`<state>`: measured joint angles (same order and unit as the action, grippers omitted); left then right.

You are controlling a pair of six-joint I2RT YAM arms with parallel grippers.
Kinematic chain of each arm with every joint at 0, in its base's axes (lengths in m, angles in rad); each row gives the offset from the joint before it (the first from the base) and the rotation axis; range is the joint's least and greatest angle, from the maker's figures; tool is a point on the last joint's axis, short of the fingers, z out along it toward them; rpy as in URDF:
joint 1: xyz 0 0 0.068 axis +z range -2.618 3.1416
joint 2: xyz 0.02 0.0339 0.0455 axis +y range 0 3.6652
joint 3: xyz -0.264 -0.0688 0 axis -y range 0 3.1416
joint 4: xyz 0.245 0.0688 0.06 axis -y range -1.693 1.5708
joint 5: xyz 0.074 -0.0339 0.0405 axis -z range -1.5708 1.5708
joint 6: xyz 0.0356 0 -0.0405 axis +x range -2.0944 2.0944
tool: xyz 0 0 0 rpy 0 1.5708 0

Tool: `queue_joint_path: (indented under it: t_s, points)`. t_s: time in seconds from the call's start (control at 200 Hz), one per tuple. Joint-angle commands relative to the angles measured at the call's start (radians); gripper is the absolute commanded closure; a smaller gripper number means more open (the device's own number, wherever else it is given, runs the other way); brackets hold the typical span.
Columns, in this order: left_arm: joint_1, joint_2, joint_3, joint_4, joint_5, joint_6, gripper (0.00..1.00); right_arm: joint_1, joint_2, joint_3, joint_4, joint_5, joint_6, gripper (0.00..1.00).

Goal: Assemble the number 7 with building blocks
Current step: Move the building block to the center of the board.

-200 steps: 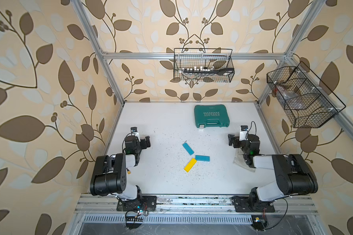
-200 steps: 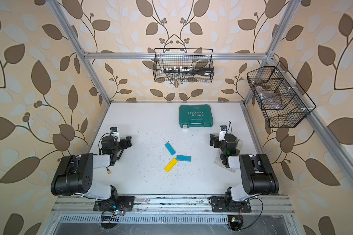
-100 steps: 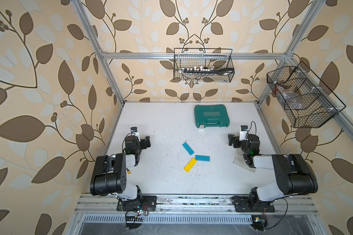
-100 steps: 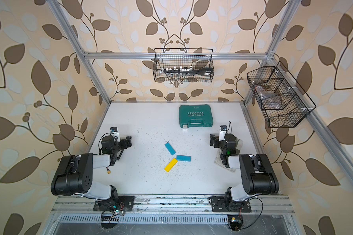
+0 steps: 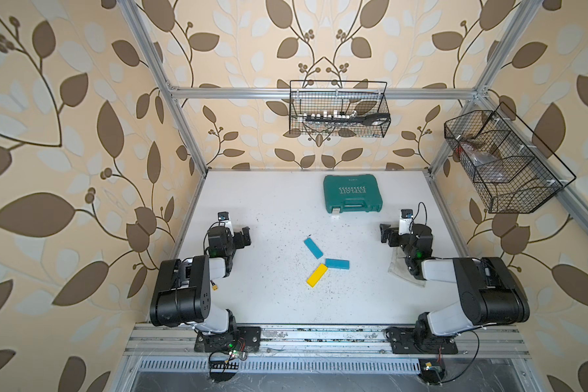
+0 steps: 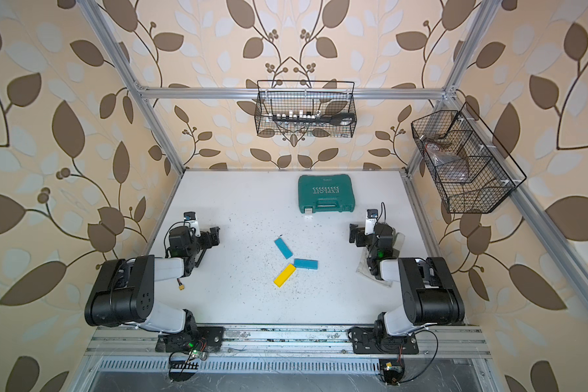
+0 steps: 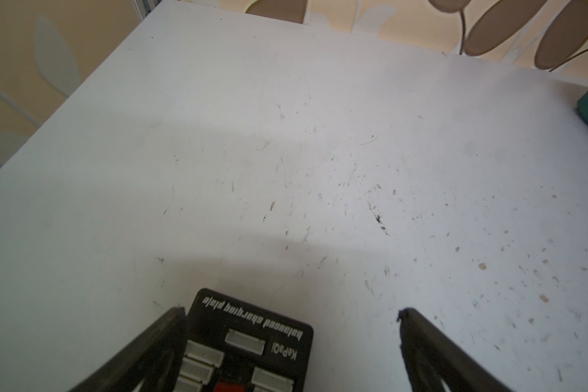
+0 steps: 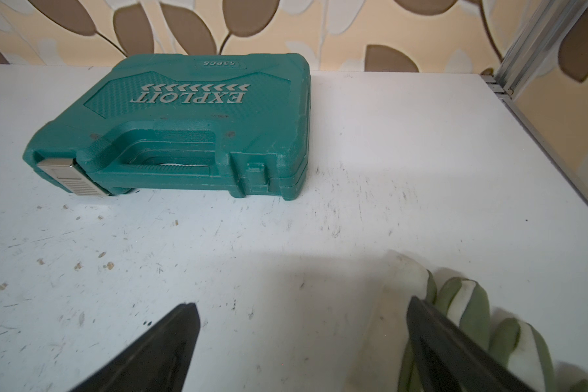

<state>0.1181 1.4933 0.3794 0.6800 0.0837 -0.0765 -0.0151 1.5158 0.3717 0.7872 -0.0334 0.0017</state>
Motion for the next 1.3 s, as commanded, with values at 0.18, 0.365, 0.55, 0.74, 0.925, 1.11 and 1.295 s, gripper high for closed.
queue_joint_path:
  t_s: [0.18, 0.365, 0.55, 0.74, 0.925, 1.11, 1.295]
  points:
    - [-0.074, -0.136, 0.16, -0.306, -0.135, 0.003, 0.07, 0.177, -0.135, 0.13, -0.311, 0.067, -0.177, 0.05]
    - [-0.306, -0.229, 0.324, -0.652, -0.187, -0.039, 0.16, 0.525, -0.186, 0.386, -0.756, 0.123, -0.059, 0.15]
    - [-0.391, -0.348, 0.317, -0.798, -0.065, -0.18, 0.21, 0.626, -0.126, 0.448, -0.789, -0.173, 0.1, 0.43]
    - [-0.391, -0.43, 0.246, -0.807, -0.164, -0.263, 0.26, 0.645, 0.103, 0.679, -1.091, -0.343, 0.025, 0.69]
    - [-0.383, -0.345, 0.249, -0.823, -0.297, -0.262, 0.23, 0.659, 0.262, 0.884, -1.325, -0.31, -0.084, 0.68]
    - [-0.382, -0.351, 0.24, -0.81, -0.283, -0.263, 0.2, 0.716, 0.427, 1.031, -1.481, -0.215, -0.156, 0.65]
    - [-0.382, -0.39, 0.217, -0.801, -0.291, -0.268, 0.18, 0.748, 0.524, 1.07, -1.485, -0.145, -0.163, 0.57]
